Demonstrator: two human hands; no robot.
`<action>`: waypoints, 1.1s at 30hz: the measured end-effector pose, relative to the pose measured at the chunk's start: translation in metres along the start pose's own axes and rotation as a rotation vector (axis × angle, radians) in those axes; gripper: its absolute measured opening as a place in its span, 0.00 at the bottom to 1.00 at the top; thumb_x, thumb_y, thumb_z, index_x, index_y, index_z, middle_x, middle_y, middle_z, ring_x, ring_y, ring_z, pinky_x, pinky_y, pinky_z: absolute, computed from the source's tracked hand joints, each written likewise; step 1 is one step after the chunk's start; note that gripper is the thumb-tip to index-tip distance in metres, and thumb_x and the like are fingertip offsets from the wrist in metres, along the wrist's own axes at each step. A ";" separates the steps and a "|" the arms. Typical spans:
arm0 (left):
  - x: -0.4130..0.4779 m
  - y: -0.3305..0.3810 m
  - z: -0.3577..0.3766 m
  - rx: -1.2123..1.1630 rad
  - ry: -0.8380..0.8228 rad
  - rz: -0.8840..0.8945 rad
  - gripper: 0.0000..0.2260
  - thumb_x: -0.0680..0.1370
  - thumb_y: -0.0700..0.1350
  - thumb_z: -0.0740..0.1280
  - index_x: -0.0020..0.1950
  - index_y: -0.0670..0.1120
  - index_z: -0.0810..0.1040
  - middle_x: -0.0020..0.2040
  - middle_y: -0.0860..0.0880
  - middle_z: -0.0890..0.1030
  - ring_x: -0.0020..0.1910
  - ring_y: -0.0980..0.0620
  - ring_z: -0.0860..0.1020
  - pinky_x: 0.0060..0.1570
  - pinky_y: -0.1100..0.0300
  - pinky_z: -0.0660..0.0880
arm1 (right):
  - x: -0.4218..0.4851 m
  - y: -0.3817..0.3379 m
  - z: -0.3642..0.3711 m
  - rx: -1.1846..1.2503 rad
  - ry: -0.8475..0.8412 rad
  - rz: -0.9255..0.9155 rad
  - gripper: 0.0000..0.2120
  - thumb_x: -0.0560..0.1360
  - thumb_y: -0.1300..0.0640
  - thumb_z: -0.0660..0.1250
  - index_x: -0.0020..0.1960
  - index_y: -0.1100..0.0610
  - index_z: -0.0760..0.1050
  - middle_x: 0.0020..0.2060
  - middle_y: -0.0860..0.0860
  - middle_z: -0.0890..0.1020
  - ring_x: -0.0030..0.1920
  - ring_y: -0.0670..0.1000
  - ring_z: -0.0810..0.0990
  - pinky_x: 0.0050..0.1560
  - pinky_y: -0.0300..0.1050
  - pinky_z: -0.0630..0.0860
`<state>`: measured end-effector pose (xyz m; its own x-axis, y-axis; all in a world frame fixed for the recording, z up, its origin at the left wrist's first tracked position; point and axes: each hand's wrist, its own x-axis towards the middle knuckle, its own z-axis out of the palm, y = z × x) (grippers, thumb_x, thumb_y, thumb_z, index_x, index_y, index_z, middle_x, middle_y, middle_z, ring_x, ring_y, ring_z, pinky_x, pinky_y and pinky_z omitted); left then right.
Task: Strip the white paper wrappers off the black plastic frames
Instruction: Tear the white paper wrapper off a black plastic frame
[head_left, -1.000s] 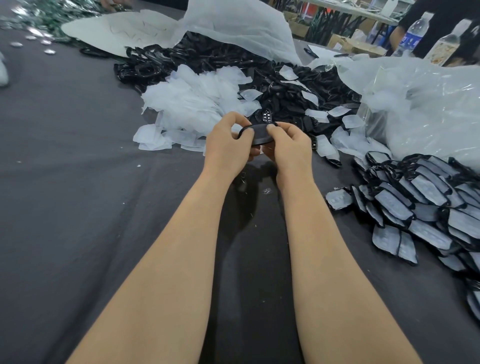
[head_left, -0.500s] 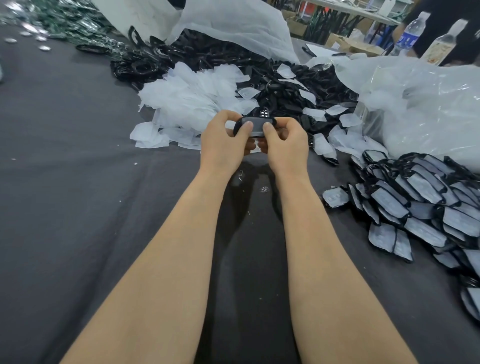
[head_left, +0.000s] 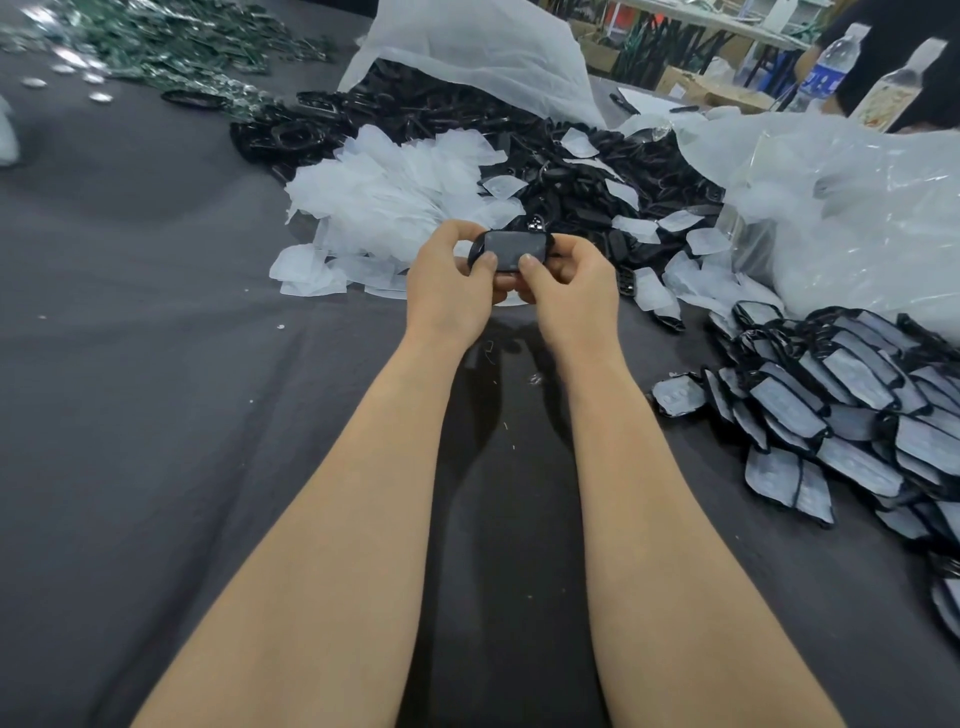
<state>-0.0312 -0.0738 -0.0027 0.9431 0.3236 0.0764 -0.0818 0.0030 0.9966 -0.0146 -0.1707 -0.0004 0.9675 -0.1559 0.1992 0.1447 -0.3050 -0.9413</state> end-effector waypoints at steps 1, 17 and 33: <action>0.000 0.000 0.000 0.004 -0.001 -0.003 0.08 0.80 0.36 0.60 0.53 0.49 0.71 0.48 0.40 0.82 0.40 0.50 0.83 0.48 0.57 0.81 | 0.001 0.001 0.000 0.010 -0.003 0.008 0.10 0.76 0.63 0.65 0.58 0.61 0.75 0.44 0.56 0.83 0.47 0.57 0.83 0.56 0.58 0.78; -0.003 0.001 0.000 0.150 0.008 0.045 0.11 0.77 0.37 0.65 0.51 0.52 0.70 0.44 0.42 0.82 0.43 0.47 0.83 0.51 0.51 0.79 | -0.003 -0.004 0.001 -0.019 -0.016 0.048 0.10 0.75 0.62 0.65 0.55 0.62 0.78 0.42 0.57 0.84 0.44 0.55 0.84 0.54 0.57 0.79; -0.015 0.025 0.037 0.093 -0.079 0.088 0.07 0.78 0.37 0.62 0.52 0.49 0.72 0.45 0.43 0.82 0.35 0.53 0.82 0.48 0.52 0.81 | -0.001 -0.016 -0.044 -0.169 0.191 0.001 0.08 0.78 0.59 0.63 0.52 0.61 0.78 0.45 0.56 0.83 0.47 0.53 0.81 0.51 0.44 0.76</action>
<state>-0.0354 -0.1138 0.0221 0.9563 0.2430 0.1624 -0.1388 -0.1113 0.9841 -0.0268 -0.2067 0.0265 0.9084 -0.3261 0.2618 0.0919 -0.4549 -0.8858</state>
